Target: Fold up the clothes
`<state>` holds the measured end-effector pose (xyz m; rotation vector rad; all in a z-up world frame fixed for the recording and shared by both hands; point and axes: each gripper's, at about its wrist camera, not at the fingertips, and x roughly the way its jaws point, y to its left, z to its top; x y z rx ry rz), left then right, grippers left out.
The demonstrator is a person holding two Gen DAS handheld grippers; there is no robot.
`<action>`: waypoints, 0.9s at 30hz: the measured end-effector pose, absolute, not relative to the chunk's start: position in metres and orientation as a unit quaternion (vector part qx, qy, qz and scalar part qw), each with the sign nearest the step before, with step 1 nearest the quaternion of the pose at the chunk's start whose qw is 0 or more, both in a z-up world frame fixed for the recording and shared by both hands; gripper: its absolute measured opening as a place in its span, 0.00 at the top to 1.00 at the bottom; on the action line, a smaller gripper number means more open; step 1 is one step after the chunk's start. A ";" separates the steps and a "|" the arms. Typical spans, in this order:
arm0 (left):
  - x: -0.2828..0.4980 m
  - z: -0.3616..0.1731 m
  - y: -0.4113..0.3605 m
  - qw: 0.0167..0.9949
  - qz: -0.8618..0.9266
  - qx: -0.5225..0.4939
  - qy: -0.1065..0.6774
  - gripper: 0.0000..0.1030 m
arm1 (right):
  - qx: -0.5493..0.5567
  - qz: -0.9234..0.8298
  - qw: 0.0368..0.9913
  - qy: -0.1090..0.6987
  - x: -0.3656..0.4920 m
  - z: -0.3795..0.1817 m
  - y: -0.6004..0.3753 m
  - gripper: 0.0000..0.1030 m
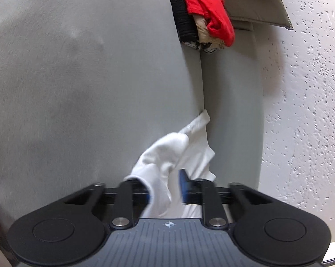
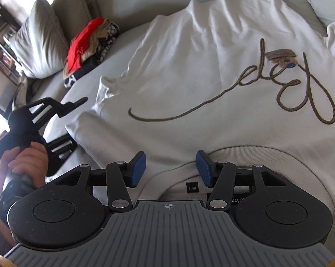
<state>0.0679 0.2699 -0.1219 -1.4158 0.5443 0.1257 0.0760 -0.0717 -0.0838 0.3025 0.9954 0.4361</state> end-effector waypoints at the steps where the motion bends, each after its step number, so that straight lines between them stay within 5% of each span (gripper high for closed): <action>1: 0.064 -0.114 0.268 0.742 0.063 -0.623 0.239 1.00 | 0.142 0.208 0.845 0.471 0.076 -0.084 -0.072 0.45; 3: 0.057 -0.095 0.262 0.783 0.075 -0.576 0.221 1.00 | 0.141 0.211 0.845 0.471 0.076 -0.084 -0.072 0.45; 7: 0.040 -0.036 0.197 0.935 0.095 -0.279 0.198 1.00 | 0.139 0.213 0.844 0.471 0.076 -0.085 -0.073 0.45; 11: 0.059 -0.045 0.172 0.922 0.153 -0.157 0.318 0.92 | 0.139 0.214 0.843 0.474 0.077 -0.084 -0.073 0.45; 14: 0.064 -0.068 0.212 0.867 0.118 -0.327 0.357 0.68 | 0.141 0.220 0.840 0.476 0.077 -0.084 -0.075 0.45; 16: 0.055 -0.080 0.237 0.831 0.095 -0.443 0.324 0.65 | 0.142 0.221 0.839 0.476 0.077 -0.084 -0.076 0.45; 21: 0.058 -0.090 0.276 0.794 0.092 -0.533 0.279 0.64 | 0.137 0.221 0.840 0.476 0.078 -0.084 -0.074 0.45; 27: 0.090 -0.122 0.307 0.710 0.067 -0.623 0.320 0.69 | 0.136 0.222 0.839 0.477 0.079 -0.085 -0.074 0.45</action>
